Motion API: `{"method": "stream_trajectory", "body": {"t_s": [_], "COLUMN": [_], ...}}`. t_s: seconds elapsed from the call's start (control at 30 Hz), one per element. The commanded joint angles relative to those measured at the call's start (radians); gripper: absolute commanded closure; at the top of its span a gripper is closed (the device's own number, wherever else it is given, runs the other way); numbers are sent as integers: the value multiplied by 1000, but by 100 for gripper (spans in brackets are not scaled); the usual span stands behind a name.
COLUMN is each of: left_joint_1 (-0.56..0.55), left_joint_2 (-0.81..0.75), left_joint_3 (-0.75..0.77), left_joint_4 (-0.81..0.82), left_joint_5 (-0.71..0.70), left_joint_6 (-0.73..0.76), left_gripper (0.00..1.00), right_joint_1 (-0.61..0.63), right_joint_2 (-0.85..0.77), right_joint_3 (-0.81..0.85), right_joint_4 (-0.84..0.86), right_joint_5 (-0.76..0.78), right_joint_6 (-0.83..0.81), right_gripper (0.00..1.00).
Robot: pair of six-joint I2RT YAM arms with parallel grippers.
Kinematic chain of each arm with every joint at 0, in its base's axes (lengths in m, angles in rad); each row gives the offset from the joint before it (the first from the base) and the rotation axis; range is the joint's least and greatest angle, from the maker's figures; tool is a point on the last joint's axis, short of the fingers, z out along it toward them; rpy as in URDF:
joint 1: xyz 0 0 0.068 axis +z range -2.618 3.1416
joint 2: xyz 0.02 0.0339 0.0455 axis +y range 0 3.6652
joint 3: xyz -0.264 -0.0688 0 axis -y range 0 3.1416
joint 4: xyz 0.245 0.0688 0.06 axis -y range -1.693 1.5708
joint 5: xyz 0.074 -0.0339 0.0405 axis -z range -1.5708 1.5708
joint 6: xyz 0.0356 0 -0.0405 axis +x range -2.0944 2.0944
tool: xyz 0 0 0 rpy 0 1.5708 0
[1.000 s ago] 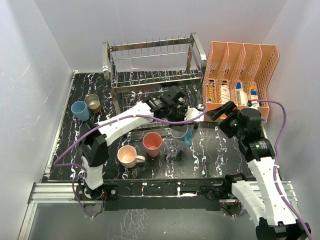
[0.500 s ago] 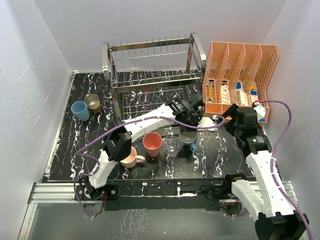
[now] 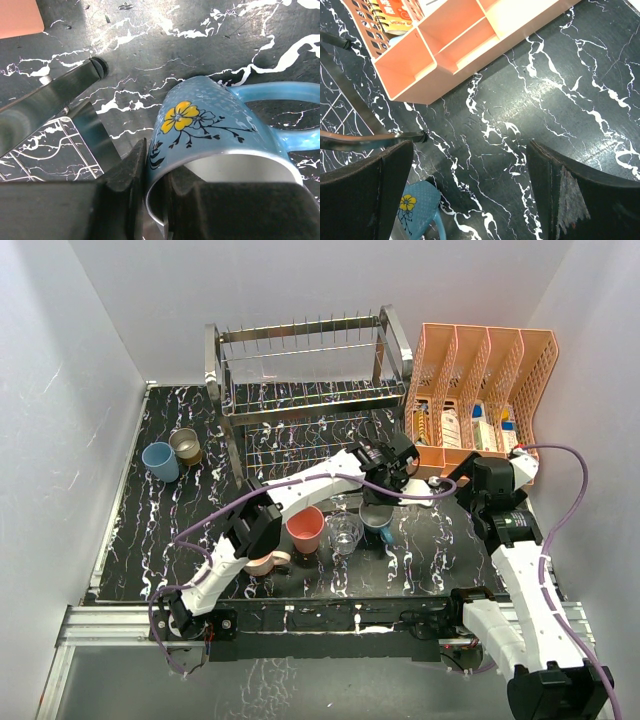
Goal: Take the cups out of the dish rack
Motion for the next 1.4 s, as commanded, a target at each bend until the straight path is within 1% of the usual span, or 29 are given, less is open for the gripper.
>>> {"method": "stream_trajectory", "body": {"t_s": [0.0,0.07,0.17,0.2,0.37,0.4,0.5,0.57,0.6,0.67,0.7,0.73,0.83,0.97,1.1,1.2,1.27,1.33,1.37], "left_joint_1": [-24,-26,-29,-29,-29,-29,-29,-26,-22,2,19,36,101,233,355,457,556,699,786], "left_joint_2": [-15,-15,-22,-26,-79,-97,-159,-233,-280,-397,-464,-543,-773,-1045,-1288,-1381,-1403,-1395,-1374], "left_joint_3": [42,46,62,72,98,97,79,51,22,-74,-147,-250,-486,-716,-924,-1075,-1180,-1273,-1303], "left_joint_4": [-37,-33,-19,-12,30,35,25,11,5,18,31,46,87,85,96,186,277,403,453], "left_joint_5": [5,4,-6,-10,-13,-11,-22,-33,-36,-13,4,21,44,85,65,-23,-61,-37,-2], "left_joint_6": [8,5,1,-1,-2,-3,-7,-26,-39,-86,-109,-124,-164,-253,-291,-343,-378,-380,-393], "left_gripper": [87,78,59,55,48,43,22,8,3,3,3,3,3,3,3,3,3,3,3], "right_joint_1": [-4,-3,-3,-4,-3,-3,-4,-3,-3,-4,-3,-4,-4,-3,-5,-3,-4,-4,-4], "right_joint_2": [-19,-23,-27,-26,-19,-17,-3,5,7,6,2,-4,-14,-37,-64,-80,-83,-72,-62], "right_joint_3": [-17,-18,-16,-16,-7,-4,9,11,8,-1,-11,-26,-80,-169,-273,-343,-397,-471,-495], "right_joint_4": [72,71,72,72,82,85,90,112,128,162,190,214,284,393,541,671,758,848,896], "right_joint_5": [18,21,26,26,9,8,15,8,3,2,4,6,23,106,212,254,283,319,333], "right_joint_6": [2,0,-6,-7,-17,-22,-35,-51,-58,-68,-71,-71,-61,-71,-124,-167,-190,-227,-251], "right_gripper": [2,2,2,2,2,2,2,2,2,2,2,2,2,2,2,2,2,2,2]}}
